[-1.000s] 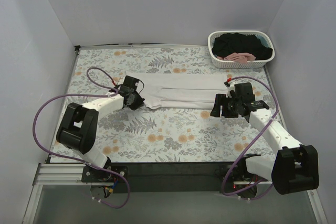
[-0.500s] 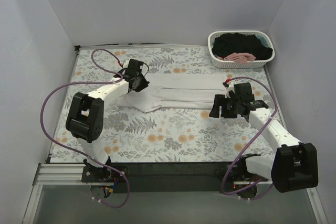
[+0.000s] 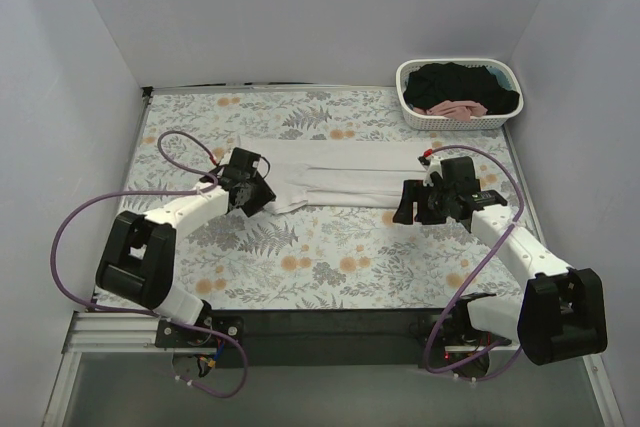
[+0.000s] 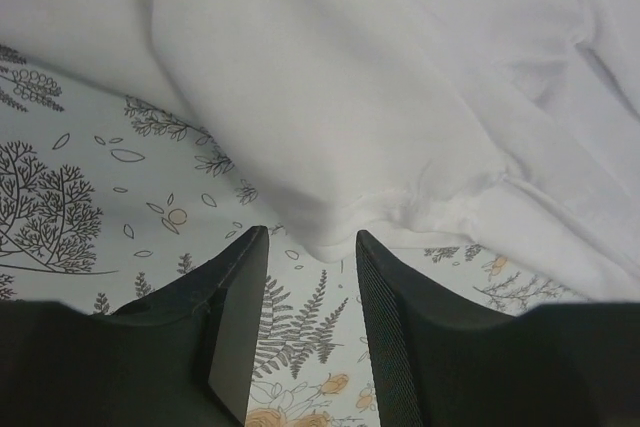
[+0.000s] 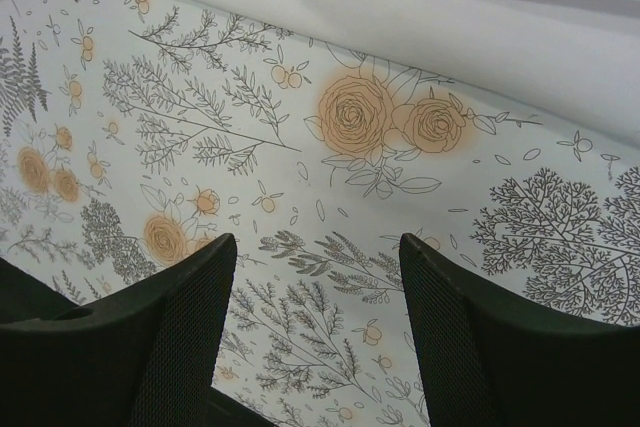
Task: Fold and stack the t-shirts
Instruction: Fold the tshirt
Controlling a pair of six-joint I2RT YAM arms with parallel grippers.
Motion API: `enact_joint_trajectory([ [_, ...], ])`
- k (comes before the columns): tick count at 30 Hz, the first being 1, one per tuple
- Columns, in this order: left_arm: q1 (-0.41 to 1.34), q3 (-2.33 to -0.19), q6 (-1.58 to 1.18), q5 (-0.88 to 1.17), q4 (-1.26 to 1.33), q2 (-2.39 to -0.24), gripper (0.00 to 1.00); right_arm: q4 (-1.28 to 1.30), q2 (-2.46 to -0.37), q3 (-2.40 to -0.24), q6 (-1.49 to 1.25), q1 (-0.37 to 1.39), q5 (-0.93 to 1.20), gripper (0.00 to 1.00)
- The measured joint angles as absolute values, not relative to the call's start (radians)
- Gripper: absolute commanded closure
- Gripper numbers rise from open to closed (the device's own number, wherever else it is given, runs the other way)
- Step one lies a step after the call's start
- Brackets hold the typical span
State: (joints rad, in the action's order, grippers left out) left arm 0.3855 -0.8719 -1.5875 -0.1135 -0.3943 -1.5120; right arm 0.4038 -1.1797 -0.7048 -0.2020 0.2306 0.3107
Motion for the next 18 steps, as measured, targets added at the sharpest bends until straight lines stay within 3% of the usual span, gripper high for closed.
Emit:
enact_joint_trajectory([
  [16,0.389,-0.825,-1.632,-0.092,-0.328,-1.573,0.73,0.385,-1.179,-0.686,-0.205,0.231,0.317,0.27],
  [18,0.389,-0.826,-1.636,-0.092,-0.327,-1.588,0.79,0.385,-1.179,-0.685,-0.205,0.231,0.316,0.27],
])
